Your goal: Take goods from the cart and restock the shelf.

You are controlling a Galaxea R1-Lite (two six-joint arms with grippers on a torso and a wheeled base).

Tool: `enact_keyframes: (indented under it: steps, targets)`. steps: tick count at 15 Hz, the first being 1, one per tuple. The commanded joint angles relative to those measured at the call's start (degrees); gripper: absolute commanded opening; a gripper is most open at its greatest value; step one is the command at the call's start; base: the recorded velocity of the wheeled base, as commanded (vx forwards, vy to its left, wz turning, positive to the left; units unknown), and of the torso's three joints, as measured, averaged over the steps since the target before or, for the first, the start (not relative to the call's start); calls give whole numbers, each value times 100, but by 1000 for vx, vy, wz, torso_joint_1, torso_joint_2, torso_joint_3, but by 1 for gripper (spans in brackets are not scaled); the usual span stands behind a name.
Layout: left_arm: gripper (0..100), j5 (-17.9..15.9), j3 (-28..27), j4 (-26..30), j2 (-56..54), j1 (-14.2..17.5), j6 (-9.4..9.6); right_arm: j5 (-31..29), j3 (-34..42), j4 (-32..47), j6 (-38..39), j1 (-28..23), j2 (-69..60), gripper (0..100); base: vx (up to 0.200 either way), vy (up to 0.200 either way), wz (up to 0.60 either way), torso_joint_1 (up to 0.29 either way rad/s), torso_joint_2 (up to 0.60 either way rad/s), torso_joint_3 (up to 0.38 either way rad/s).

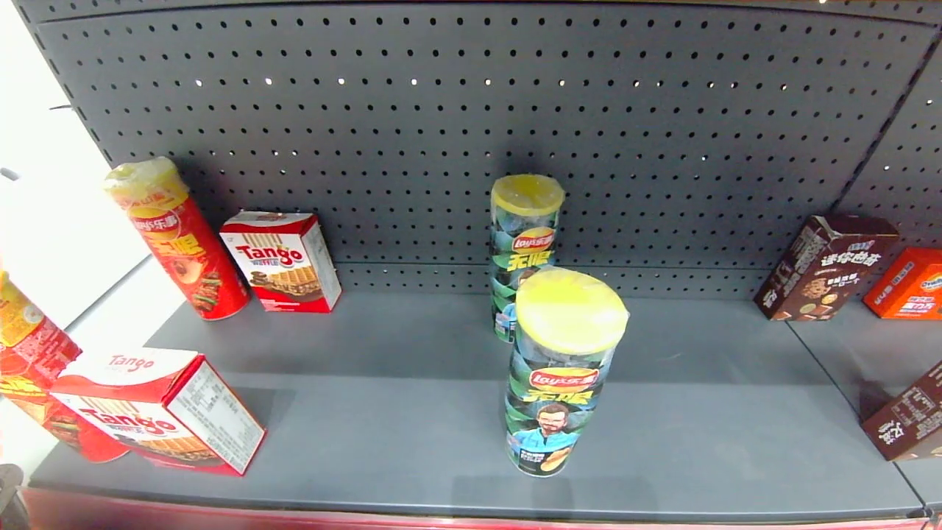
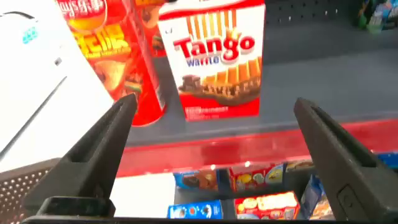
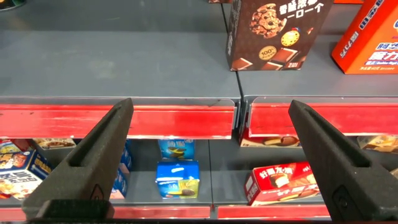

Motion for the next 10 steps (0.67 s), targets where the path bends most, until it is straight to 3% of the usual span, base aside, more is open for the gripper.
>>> enact_keyframes:
  steps: [1,7,9,10]
  targets:
    - [100,-105,18,812,-557,-402,81,1,0,-2,-2,3,2,100,0,0,0,0,0,0]
    - [100,-113,18,873,-689,-385,28,1,0,-2,-2,-6,2,100,0,0,0,0,0,0]
    - [100,-359,18,882,-689,-385,-130,1,0,-2,-2,3,2,100,0,0,0,0,0,0]
    - [100,-184,18,899,-689,-385,-174,1,0,-2,-2,3,2,100,0,0,0,0,0,0]
